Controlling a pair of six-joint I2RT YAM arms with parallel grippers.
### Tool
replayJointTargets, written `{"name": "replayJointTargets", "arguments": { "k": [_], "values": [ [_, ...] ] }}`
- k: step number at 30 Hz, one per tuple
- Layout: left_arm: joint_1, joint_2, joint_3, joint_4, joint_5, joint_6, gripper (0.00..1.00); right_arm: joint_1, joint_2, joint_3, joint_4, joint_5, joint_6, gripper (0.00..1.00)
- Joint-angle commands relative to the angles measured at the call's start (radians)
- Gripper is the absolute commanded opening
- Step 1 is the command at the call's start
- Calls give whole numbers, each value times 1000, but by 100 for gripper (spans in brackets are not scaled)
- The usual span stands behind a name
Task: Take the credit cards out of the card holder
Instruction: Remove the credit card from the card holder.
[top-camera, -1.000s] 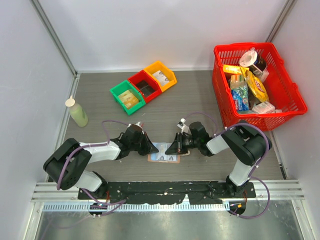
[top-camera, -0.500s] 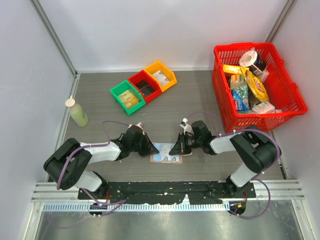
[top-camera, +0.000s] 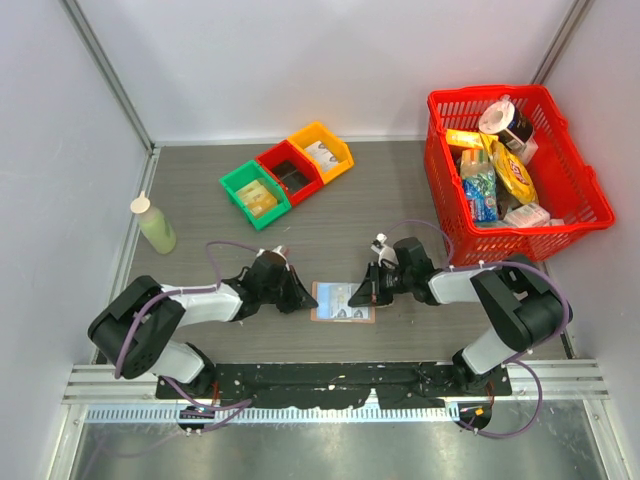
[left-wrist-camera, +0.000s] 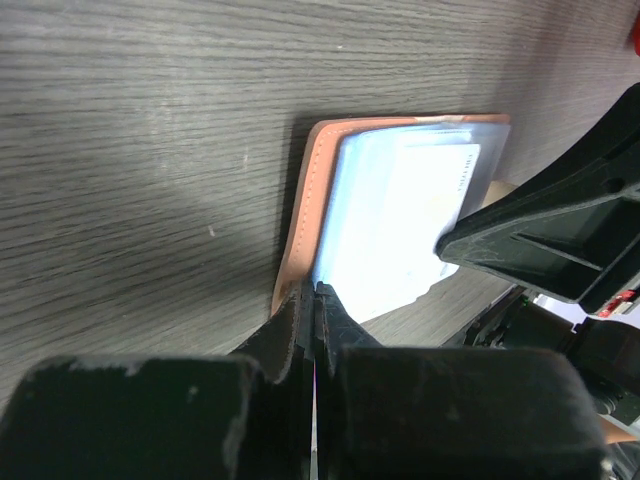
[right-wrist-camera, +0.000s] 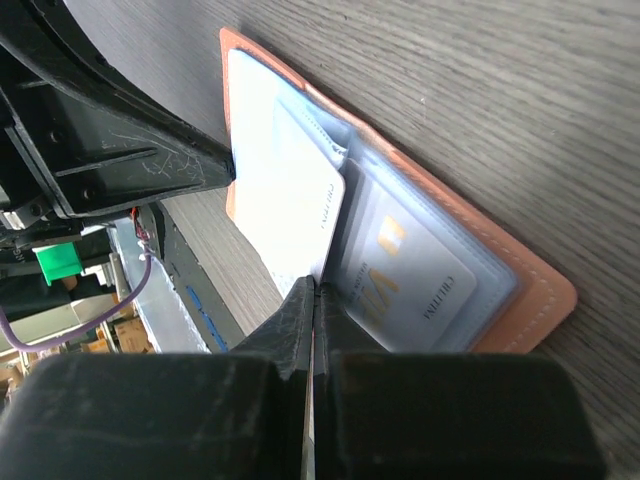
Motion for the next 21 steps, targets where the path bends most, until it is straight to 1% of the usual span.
{"name": "replayJointTargets", "arguments": {
  "k": [1, 3, 5, 8, 11, 15, 18, 21],
  "values": [
    [5, 7, -7, -74, -29, 45, 0, -19, -22, 11, -24, -1, -38, 1],
    [3, -14, 6, -88, -20, 48, 1, -19, -19, 17, -20, -16, -41, 1],
    [-7, -48, 35, -121, -20, 63, 5, -19, -16, 20, -28, -19, -49, 1],
    [-39, -94, 118, -178, -41, 94, 10, -19, -8, 24, -28, -30, -57, 1],
    [-67, -63, 177, -190, -48, 120, 12, -19, 1, 31, -28, -39, -60, 1],
    [-84, 46, 235, -178, -28, 146, 11, -19, 7, 38, -36, -45, -66, 1],
    [-93, 124, 252, -161, -26, 160, 8, -19, 7, 43, -43, -42, -69, 1],
    [-92, 168, 229, -140, -34, 137, 2, -19, -6, 35, -33, -25, -55, 1]
  ]
}}
